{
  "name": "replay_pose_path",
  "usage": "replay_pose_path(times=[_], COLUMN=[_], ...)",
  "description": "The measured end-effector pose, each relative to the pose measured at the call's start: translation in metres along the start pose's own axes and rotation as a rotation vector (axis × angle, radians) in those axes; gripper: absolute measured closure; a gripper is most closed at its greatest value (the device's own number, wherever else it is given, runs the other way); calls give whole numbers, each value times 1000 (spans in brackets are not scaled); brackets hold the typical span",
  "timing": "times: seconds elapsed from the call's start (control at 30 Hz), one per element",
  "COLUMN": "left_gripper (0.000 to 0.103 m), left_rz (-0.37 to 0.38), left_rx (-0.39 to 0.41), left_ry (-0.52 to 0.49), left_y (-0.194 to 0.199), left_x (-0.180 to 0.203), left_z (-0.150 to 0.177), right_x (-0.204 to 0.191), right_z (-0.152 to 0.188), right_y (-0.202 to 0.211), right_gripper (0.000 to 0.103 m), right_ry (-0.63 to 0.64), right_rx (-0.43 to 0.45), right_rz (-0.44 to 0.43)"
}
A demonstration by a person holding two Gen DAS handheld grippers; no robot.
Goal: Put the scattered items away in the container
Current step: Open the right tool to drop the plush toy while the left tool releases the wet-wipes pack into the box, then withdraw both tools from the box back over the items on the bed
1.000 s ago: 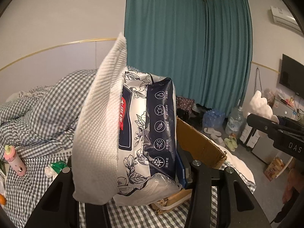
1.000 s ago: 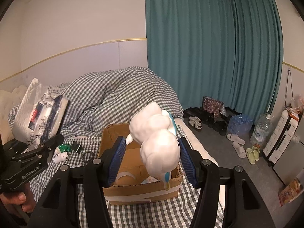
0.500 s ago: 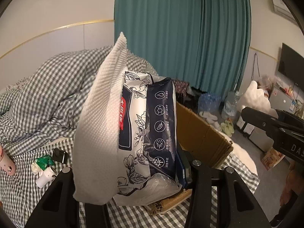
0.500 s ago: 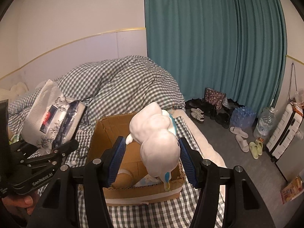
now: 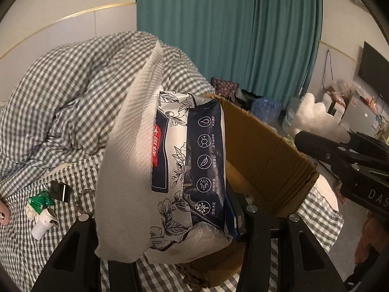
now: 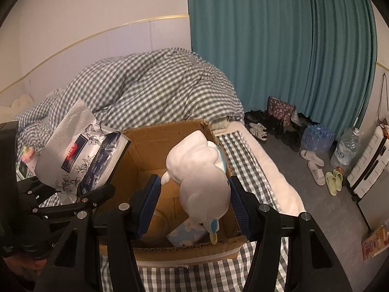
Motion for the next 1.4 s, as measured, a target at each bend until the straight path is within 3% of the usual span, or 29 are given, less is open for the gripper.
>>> replay_pose_path(times=[0.1,0.37,0.83,1.4], left_gripper=[49,19,8,8], left_rz=[-4,-13,-27,-68], left_rx=[-15,-17,2,151], left_ry=[0,3,9,34], left_y=[-8,-13,-8,81], left_x=[0,0,-6,-10], left_z=[0,1,-1,-18], right_x=[1,-2,-1,-16], right_z=[4,8,9,-17], right_y=[-11,-31,-30,46], right_gripper=[46,50,52,52], right_ry=[-2,1,-11,-7], right_rx=[-19,-41,-40,82], right_rz=[-5,-15,-15,-2])
Point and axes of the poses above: each gripper's, at about its wrist camera, not at the fingertips, and y roughly against the way its jaws point, x to its right, z to its underside, the point moved 5 cm from there along -y, roughly the way its jaws point, and after that the axes turned 3 degrees about z, right-handed, at the moved point
